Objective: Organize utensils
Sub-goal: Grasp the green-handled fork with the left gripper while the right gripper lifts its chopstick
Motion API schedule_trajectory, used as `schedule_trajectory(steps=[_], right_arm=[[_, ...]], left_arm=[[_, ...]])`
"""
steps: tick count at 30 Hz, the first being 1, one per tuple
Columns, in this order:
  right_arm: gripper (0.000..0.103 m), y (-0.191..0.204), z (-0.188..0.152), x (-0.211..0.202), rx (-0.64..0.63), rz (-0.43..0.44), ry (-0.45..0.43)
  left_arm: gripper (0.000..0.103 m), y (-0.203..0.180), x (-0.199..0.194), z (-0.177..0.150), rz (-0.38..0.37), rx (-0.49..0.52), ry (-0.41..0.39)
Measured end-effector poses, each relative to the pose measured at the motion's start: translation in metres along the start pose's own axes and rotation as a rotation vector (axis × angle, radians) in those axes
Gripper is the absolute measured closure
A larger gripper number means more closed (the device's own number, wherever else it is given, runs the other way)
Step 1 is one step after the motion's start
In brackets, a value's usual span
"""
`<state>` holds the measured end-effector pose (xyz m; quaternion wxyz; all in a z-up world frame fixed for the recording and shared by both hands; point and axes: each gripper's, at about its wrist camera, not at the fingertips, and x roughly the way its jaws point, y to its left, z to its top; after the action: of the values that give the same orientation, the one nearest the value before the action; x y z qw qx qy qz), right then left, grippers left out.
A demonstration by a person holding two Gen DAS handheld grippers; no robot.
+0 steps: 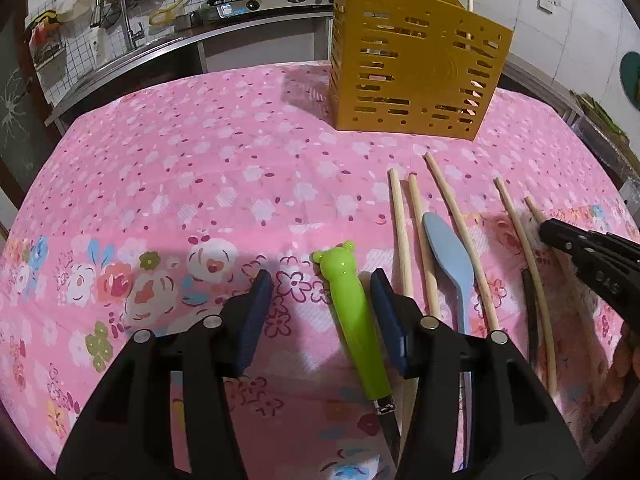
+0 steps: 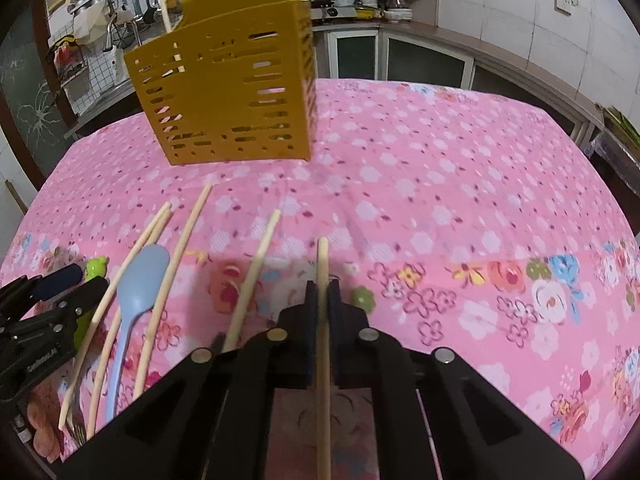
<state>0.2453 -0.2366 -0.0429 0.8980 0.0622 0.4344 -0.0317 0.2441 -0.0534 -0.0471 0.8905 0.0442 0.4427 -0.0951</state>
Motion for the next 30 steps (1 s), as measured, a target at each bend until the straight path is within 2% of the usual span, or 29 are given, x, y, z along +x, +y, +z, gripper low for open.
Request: schedule_trajectory(steps=[3,8,15,17,22,30], right_arm=[[0.097,-0.002,0.001,0.001,0.007,0.003,0.008],[0.097,0.000,0.007,0.004,-0.001,0.000,0.046],[0.097,0.000,0.013,0.008,-0.040,0.002,0.095],[0.097,0.000,0.015,0.009,-0.042,0.008,0.100],[0.097,-0.005,0.016,0.003,-0.010,0.041,0.078],[0.097,-0.014,0.022,-0.022,0.018,0.090,0.018]], left_arm=[[0.056,-0.003,0.001,0.001,0.005,0.013,0.006],[0.071,-0.011,0.001,0.003,0.007,0.054,0.027],[0.073,-0.013,0.000,0.003,0.017,0.054,0.052],[0.082,-0.016,0.000,0.003,0.010,0.063,0.049],[0.086,-0.020,0.000,0.004,0.016,0.085,0.031],[0.088,-0.012,-0.015,0.013,-0.005,0.053,-0.015]])
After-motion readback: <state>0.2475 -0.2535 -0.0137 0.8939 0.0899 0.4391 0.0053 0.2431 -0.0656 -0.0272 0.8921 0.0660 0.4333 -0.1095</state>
